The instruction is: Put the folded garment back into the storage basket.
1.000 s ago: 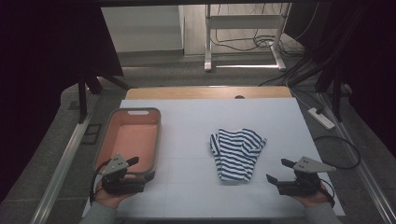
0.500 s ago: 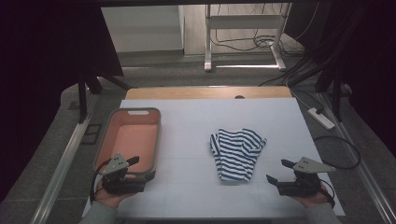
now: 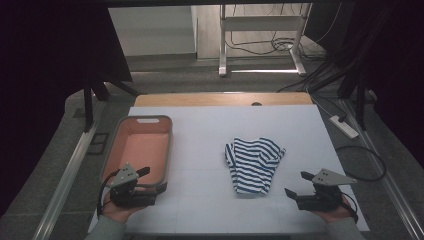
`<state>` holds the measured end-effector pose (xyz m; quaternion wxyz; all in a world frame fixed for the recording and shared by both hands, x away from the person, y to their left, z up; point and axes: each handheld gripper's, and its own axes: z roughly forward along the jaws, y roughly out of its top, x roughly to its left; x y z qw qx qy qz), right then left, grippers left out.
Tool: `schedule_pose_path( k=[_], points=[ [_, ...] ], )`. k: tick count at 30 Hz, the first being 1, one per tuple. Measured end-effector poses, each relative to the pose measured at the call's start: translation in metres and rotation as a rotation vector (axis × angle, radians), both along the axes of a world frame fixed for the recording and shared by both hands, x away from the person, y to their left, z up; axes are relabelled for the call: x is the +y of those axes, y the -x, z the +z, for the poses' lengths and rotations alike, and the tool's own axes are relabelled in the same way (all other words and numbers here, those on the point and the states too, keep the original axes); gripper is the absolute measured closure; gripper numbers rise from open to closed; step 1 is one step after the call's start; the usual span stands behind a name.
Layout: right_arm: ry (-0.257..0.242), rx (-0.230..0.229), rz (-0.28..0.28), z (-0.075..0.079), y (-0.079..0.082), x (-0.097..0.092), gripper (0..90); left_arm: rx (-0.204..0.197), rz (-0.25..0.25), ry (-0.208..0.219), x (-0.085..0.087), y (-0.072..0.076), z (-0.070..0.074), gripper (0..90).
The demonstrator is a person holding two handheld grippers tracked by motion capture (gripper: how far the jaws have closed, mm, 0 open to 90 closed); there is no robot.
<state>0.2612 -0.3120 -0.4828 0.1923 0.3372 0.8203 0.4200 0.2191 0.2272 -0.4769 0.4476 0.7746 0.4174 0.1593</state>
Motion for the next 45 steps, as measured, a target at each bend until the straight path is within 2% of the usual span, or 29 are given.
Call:
schedule_pose_path(
  k=[7,15,30,45],
  points=[
    [0.002,0.002,0.000,0.000,0.000,0.000,16.9,0.000,-0.005,-0.002,-0.003,-0.001,0.003,15.9],
    [-0.001,0.001,0.003,0.000,0.000,0.000,16.9,0.008,-0.020,-0.005,-0.013,-0.006,0.012,15.9],
    [0.009,0.000,0.006,-0.001,0.000,0.001,16.9,0.019,-0.071,-0.023,-0.042,-0.026,0.029,15.8],
    [0.017,0.005,0.004,-0.002,0.000,0.001,16.9,0.045,-0.100,-0.031,-0.059,-0.040,0.034,15.7]
  ],
)
